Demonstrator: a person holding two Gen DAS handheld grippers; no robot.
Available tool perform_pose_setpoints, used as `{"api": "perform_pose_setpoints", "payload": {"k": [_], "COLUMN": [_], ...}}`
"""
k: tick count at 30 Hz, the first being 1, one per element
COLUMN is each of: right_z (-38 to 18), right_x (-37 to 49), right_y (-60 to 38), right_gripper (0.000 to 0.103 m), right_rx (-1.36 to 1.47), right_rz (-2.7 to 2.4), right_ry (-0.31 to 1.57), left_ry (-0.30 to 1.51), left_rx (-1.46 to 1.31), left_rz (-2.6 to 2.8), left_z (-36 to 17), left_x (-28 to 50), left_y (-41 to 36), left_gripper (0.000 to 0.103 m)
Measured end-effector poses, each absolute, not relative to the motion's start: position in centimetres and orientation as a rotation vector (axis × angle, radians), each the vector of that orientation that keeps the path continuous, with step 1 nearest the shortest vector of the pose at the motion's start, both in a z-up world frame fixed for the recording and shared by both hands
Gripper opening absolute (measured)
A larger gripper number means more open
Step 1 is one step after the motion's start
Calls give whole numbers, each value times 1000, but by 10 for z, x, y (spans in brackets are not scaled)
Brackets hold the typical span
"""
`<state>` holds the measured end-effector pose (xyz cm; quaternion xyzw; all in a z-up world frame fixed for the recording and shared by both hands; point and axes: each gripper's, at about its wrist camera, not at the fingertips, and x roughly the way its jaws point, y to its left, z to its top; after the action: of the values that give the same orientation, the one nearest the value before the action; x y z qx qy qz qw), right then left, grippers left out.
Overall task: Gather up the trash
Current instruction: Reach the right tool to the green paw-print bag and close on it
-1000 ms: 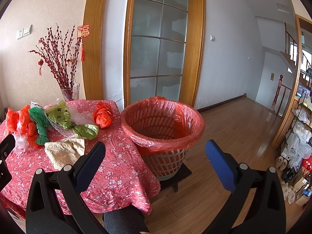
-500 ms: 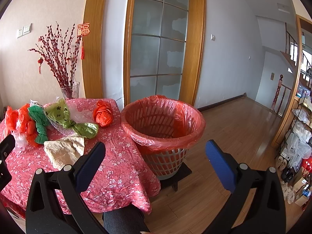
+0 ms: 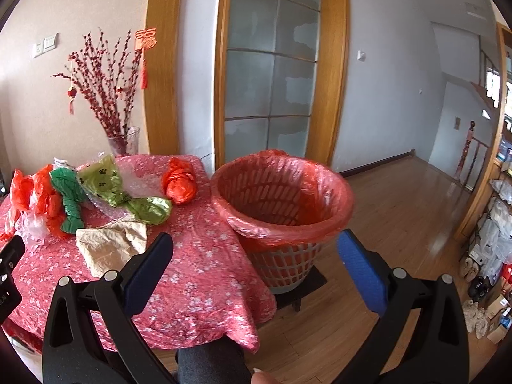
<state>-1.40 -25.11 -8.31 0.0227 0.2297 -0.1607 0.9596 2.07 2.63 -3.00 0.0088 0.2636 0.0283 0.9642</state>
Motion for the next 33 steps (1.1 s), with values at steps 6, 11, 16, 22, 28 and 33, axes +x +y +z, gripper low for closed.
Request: {"api": "perform_pose_setpoints", "payload": {"k": [6,11,16,22,28,33], "right_z": [-89,-91,-90,-102,-125,-134], "right_x": [19,55,107,168,196,201], "right_y": [-235,-212,-185,-153,-140,-140], "right_gripper": [101,93,72,54,54,52], "right_rx": [56,54,48,-8,-54,-64], "right_rz": [-192,-73,52,159,193,200], "right_ry": [508,520,553,648,735,765], "left_ry": [560,567,576,597,615,618], "left_rx": [-30,-66,-119,-124,-127,-123], "left_rz": [166,240,260,285,299,297], "left_z": [-39,-41,-44,-50,-58,-59], "left_x": [37,49,60,69,77,86], "left_y": [81,122,149,163,174,181], "left_gripper": [99,99,99,99,99,96]}}
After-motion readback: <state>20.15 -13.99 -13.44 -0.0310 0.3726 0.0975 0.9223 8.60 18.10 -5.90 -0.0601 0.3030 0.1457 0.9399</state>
